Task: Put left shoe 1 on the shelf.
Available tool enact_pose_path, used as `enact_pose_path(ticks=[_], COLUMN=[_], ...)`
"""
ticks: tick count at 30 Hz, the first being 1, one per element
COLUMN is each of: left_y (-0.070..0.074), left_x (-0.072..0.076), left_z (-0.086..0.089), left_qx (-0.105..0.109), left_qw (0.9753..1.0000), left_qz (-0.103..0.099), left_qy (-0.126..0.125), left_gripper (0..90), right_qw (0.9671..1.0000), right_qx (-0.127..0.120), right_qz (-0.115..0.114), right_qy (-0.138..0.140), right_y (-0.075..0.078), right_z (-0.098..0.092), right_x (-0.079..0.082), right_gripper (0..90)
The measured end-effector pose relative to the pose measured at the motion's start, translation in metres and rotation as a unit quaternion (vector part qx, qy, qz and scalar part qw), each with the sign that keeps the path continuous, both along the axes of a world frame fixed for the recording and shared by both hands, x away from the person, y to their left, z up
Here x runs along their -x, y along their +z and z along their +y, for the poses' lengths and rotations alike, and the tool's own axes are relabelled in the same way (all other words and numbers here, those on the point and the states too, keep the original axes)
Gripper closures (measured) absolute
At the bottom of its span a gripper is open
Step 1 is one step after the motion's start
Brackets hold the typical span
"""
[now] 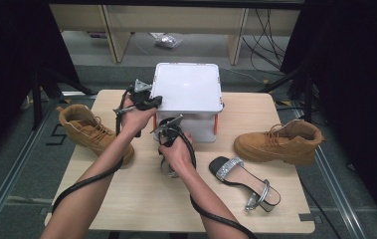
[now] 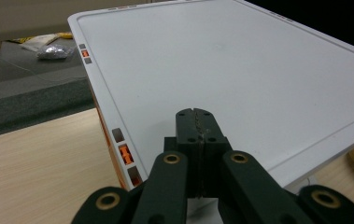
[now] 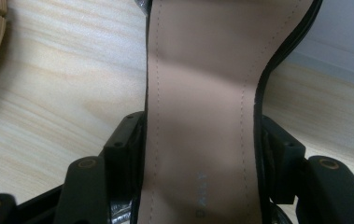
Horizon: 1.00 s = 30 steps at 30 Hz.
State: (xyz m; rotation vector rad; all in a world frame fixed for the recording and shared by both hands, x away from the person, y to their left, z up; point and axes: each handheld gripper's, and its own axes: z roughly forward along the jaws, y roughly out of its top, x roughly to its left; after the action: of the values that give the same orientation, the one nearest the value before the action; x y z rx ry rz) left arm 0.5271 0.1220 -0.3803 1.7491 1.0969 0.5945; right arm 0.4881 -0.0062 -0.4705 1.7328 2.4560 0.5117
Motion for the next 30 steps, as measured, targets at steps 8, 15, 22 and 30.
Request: enact_pose_path(ticks=[8, 15, 22, 30], left_y=[0.0, 0.0, 0.001, 0.001], left_x=[0.0, 0.0, 0.0, -0.001], left_z=[0.0, 0.0, -0.001, -0.001], left_qx=[0.003, -0.003, -0.007, -0.005], left_qw=[1.0, 1.0, 1.0, 1.0], left_qz=[0.0, 0.0, 0.001, 0.003], left_qy=[0.0, -0.001, 0.0, -0.001], left_gripper=[89.5, 89.5, 89.5, 89.5], right_qw=[0.9986, 0.9972, 0.9955, 0.9946], right_qx=[0.004, -0.046, -0.064, -0.061], right_qz=[-0.051, -0.057, -0.055, -0.035], right_qy=[0.011, 0.015, 0.043, 0.077], right_y=[0.021, 0.044, 0.066, 0.063], right_z=[0.0, -0.021, -0.048, -0.068], right_x=[0.008, 0.031, 0.054, 0.077], right_gripper=[32.9, 39.3, 57.0, 76.5])
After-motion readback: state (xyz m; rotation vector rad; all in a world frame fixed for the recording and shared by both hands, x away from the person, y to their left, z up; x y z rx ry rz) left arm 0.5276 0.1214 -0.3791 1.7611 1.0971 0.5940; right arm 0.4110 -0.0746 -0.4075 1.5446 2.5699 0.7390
